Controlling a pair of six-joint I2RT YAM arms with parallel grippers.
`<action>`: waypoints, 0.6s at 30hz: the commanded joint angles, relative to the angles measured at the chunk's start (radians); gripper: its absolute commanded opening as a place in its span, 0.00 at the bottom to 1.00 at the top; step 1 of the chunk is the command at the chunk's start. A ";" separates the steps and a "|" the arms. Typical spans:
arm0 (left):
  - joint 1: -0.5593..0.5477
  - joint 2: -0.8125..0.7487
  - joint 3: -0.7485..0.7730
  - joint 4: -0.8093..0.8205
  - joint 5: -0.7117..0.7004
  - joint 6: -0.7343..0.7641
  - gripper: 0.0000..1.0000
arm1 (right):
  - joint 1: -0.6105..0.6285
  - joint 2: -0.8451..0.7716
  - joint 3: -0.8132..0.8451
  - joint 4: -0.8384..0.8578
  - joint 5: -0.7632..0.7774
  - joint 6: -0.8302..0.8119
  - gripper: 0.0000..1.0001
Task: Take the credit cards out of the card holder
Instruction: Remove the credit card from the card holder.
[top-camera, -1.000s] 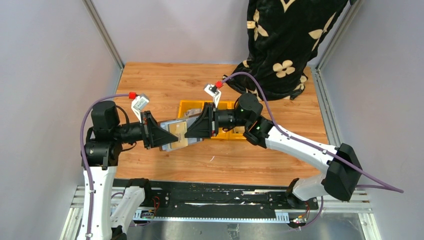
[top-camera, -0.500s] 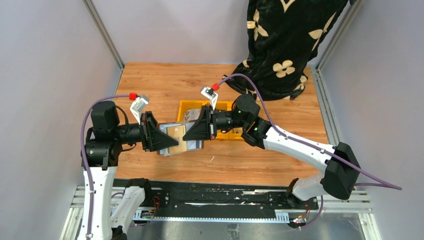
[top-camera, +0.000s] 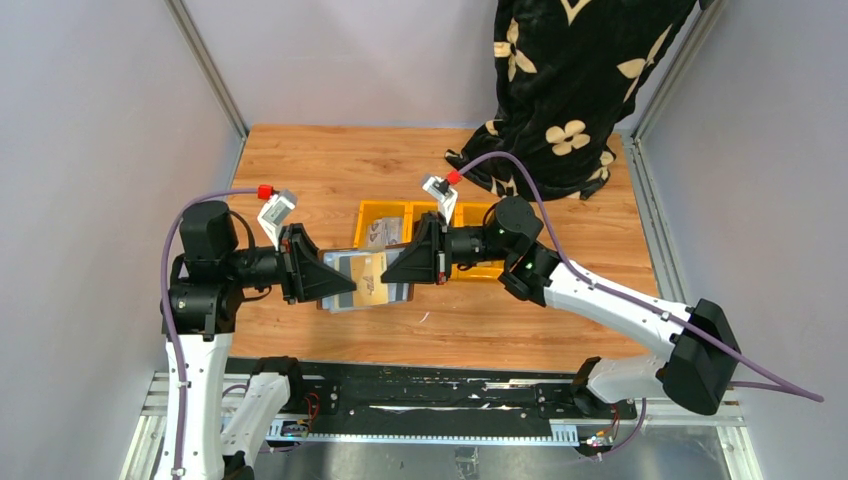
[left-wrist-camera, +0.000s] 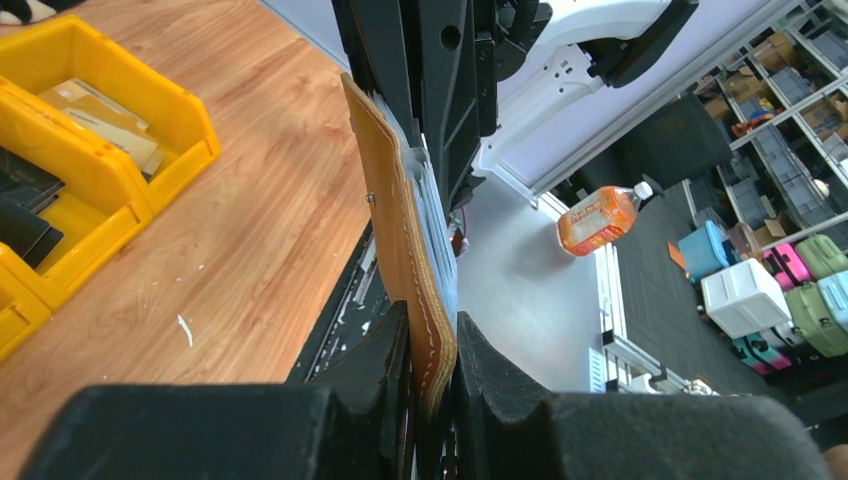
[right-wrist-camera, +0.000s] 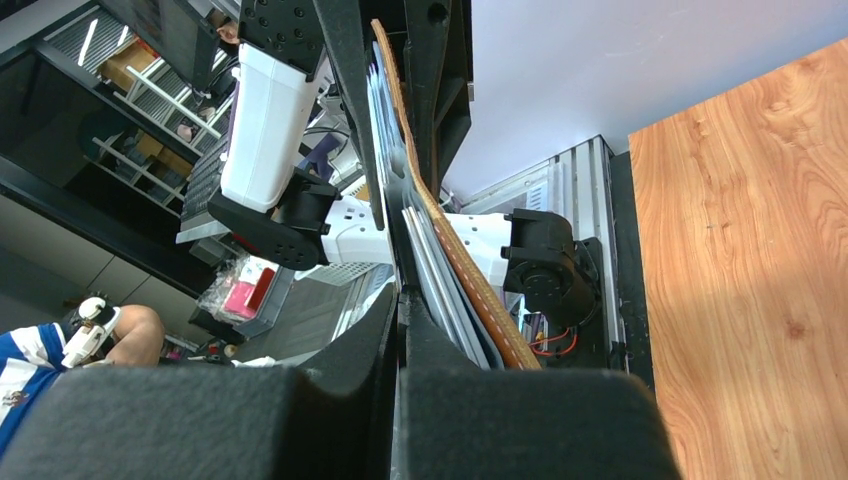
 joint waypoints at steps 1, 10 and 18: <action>-0.004 -0.002 0.036 -0.008 0.094 -0.022 0.19 | -0.016 -0.031 -0.024 0.038 0.009 0.005 0.00; -0.003 0.008 0.053 -0.010 0.038 -0.025 0.02 | 0.004 -0.005 -0.025 0.116 0.022 0.066 0.33; -0.004 0.011 0.061 -0.008 0.006 -0.032 0.00 | 0.012 0.047 0.000 0.201 0.011 0.124 0.00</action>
